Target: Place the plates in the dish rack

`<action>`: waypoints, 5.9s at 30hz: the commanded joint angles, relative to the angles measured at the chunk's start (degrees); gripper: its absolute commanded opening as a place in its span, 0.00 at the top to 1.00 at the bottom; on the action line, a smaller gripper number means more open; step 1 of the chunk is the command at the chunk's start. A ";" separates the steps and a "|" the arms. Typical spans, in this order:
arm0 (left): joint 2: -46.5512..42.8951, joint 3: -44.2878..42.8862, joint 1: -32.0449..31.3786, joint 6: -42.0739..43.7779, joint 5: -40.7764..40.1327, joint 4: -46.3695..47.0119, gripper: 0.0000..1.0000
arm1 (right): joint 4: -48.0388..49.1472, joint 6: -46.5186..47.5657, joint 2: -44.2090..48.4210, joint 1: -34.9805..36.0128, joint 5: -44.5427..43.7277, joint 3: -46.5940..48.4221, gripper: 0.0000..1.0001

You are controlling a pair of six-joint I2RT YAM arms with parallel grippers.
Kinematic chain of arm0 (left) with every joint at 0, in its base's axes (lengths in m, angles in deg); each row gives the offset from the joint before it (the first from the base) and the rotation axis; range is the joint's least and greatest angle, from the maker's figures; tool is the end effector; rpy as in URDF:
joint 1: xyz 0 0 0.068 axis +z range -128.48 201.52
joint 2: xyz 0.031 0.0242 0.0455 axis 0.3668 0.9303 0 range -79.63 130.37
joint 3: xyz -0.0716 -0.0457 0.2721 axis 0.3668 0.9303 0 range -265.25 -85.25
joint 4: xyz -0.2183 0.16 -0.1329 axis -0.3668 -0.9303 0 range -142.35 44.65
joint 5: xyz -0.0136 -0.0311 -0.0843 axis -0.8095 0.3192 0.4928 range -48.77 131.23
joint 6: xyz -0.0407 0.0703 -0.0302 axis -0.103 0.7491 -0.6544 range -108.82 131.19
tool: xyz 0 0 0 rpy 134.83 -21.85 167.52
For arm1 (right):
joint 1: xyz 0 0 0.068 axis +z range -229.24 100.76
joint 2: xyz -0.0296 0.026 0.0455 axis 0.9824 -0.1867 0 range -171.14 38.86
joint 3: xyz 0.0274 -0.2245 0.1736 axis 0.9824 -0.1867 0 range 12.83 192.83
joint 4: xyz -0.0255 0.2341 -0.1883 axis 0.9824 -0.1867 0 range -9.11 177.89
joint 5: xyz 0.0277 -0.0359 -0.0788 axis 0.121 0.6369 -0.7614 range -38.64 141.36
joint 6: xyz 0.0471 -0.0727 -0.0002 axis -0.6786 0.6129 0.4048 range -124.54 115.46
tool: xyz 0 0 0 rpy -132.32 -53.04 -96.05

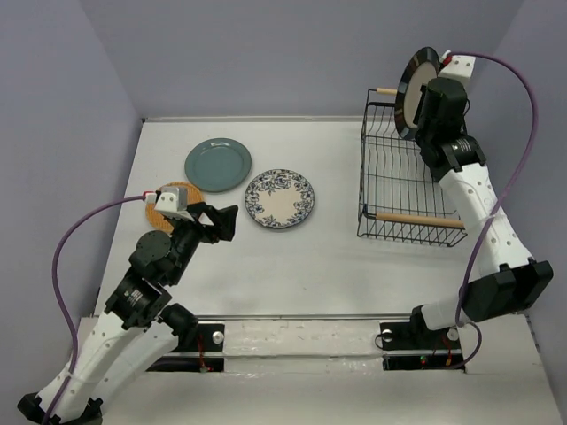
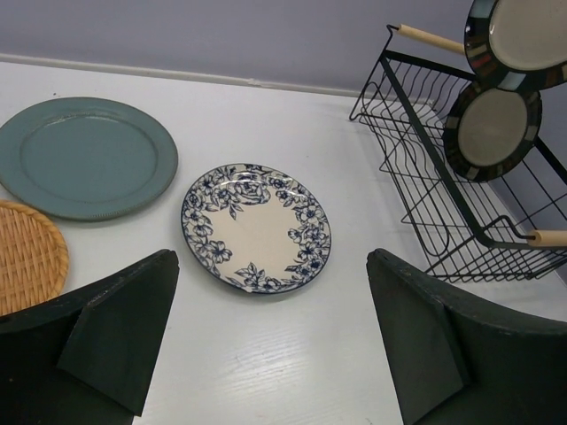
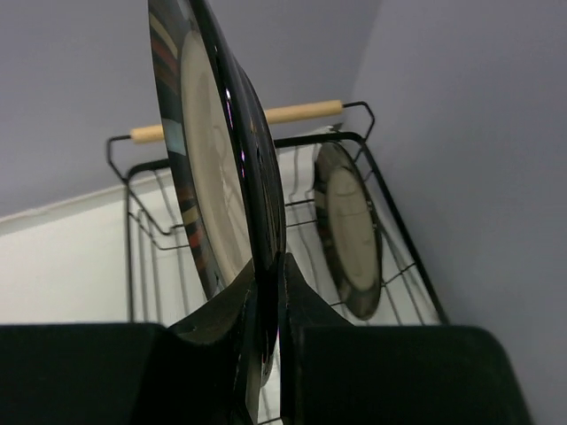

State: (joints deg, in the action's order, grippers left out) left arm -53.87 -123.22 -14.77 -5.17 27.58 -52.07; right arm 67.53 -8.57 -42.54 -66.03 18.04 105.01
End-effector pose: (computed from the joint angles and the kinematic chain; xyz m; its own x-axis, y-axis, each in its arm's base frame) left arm 0.1612 -0.0960 0.3673 -0.0345 -0.3141 -0.9488 0.3918 0.8691 -0.3019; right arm 0.3852 0.0471 0.4768 -0.1381 0.0280 -0.9900 0.3469 0.9376 -0.0219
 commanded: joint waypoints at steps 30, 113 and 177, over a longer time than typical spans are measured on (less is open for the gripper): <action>6.06 -2.37 -1.06 1.07 -1.55 2.33 0.01 | 13.15 12.03 -15.36 -17.86 4.93 -0.51 0.93; 64.75 -0.52 19.06 -33.65 17.51 30.27 0.36 | 11.92 -21.89 24.54 8.23 44.57 -36.02 0.14; 24.34 -7.20 20.21 -30.59 42.39 29.50 0.65 | 25.37 -32.79 3.35 13.59 65.06 -28.81 0.93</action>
State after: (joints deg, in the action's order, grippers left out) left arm -26.17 -124.47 6.65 -35.14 64.26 -32.18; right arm 88.49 -42.91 -41.40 -53.77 85.99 76.23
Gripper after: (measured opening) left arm 0.237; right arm 0.151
